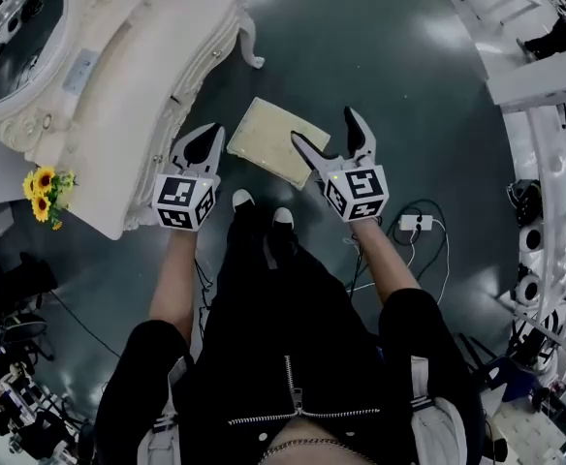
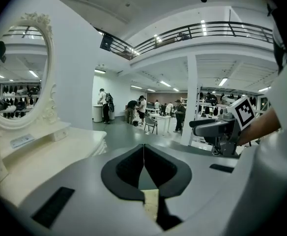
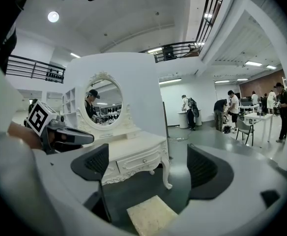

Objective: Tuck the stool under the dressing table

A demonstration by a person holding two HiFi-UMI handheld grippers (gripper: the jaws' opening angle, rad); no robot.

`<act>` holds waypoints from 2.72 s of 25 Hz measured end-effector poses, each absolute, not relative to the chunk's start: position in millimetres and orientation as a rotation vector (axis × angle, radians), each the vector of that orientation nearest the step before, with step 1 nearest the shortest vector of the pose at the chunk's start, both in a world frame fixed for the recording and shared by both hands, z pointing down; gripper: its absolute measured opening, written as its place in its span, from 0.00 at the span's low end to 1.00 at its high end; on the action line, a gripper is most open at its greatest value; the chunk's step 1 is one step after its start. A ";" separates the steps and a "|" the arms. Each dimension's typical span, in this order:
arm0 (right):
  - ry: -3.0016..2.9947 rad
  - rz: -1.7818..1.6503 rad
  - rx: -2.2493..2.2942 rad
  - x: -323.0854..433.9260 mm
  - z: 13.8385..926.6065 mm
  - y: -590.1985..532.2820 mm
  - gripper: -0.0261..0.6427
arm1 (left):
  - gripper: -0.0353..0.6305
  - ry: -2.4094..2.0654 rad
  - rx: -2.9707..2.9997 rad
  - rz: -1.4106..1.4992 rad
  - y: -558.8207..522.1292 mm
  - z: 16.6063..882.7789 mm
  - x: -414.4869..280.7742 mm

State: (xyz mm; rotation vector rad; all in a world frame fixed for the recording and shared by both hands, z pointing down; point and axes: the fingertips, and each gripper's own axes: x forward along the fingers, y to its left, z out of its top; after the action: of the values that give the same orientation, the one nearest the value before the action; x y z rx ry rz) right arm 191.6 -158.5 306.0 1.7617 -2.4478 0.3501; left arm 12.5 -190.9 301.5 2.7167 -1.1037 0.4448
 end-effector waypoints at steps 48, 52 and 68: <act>-1.648 1.791 1.887 236.4 806.0 -121.9 0.80 | 0.09 -0.877 2.560 0.641 -214.3 574.7 19.9; -1.611 1.862 1.875 242.7 843.8 -122.9 0.80 | 0.09 -0.878 2.556 0.643 -218.2 595.8 16.7; -1.639 2.029 1.775 244.4 927.1 -127.1 0.82 | 0.09 -0.933 2.526 0.639 -221.2 642.0 -10.3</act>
State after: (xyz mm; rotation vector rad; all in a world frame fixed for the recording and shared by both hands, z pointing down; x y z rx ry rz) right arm 244.4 -127.1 927.1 1.7753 -1.6393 2.0292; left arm -10.3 -221.2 642.0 2.5258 -0.9328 0.6390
